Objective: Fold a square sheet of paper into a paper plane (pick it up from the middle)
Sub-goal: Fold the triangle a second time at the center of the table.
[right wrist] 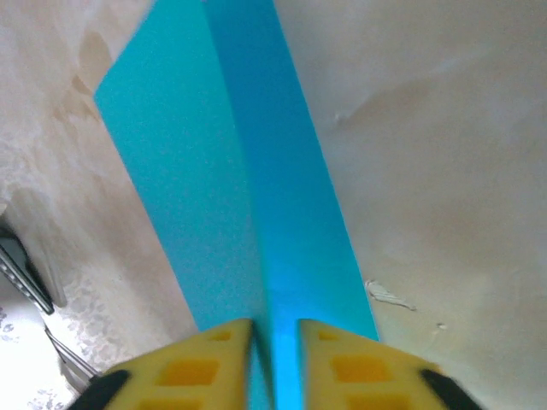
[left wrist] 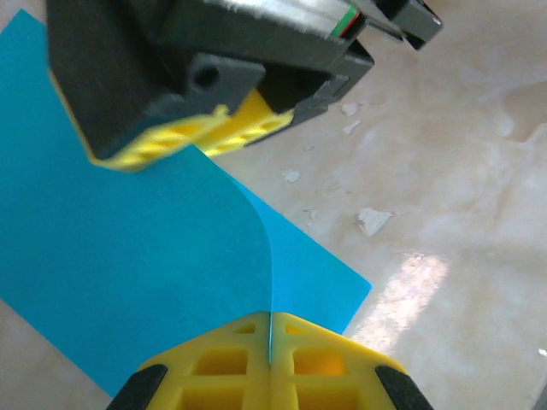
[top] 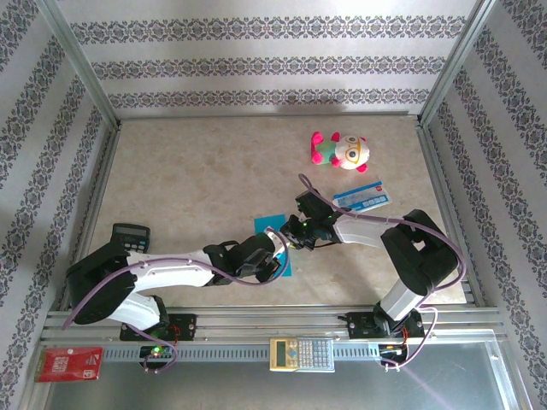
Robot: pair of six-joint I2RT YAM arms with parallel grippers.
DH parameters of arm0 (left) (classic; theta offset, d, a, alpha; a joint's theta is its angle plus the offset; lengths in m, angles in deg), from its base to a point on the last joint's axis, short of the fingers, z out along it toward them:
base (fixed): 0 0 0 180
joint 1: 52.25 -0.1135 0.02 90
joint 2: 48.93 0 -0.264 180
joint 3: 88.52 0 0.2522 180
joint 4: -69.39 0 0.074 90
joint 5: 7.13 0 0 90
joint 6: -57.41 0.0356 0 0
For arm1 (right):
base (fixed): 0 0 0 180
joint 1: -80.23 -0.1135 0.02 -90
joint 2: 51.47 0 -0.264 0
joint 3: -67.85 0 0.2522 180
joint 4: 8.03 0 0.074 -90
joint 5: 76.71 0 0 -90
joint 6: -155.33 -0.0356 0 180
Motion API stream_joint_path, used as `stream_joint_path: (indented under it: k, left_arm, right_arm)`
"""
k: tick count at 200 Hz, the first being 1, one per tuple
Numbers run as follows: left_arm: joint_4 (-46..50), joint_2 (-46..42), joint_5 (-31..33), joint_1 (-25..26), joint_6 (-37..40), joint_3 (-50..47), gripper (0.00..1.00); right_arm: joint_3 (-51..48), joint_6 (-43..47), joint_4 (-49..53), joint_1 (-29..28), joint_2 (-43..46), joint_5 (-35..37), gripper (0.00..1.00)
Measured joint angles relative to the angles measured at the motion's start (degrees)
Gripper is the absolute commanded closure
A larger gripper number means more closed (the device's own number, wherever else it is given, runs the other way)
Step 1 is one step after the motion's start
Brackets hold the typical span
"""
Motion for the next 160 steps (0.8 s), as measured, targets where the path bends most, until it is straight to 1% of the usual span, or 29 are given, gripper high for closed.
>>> stream_joint_path:
  k: [17, 31, 50, 65, 93, 121, 160]
  left_arm:
    - [-1.2, -0.5, -4.48, -2.14, -0.85, -0.94, 1.0]
    - [-2.19, -0.52, -8.09, -3.34, -1.38, -1.25, 1.0]
    - [-4.15, -0.52, -12.22, -4.28, -2.36, -1.99, 1.0]
    - [-5.79, -0.52, -15.13, -5.18, -3.06, -3.21, 1.0]
    - [-6.84, -0.5, -18.93, -7.85, -4.37, -5.16, 1.0]
    - [-8.11, -0.5, -20.7, -8.63, -5.42, -5.31, 1.0]
    - [-9.42, -0.15, -23.02, -10.75, -6.75, -5.66, 1.0]
  right_arm:
    - [-0.79, 1.73, 0.81, 1.38, 3.37, 0.07, 0.68]
    - [-1.79, 3.5, 1.6, 2.67, 7.56, 0.31, 0.67]
    - [-2.4, 5.9, 1.79, 3.91, 11.72, 0.46, 0.7]
    - [-2.25, 7.63, 1.11, 4.17, 12.07, 0.15, 0.73]
    - [0.52, 9.9, 0.22, 3.89, 6.4, -1.75, 0.77]
    - [3.82, 11.39, -0.85, 2.99, -0.5, -3.32, 0.8]
    - [4.83, 12.83, -1.64, 3.04, -6.36, -4.15, 0.82]
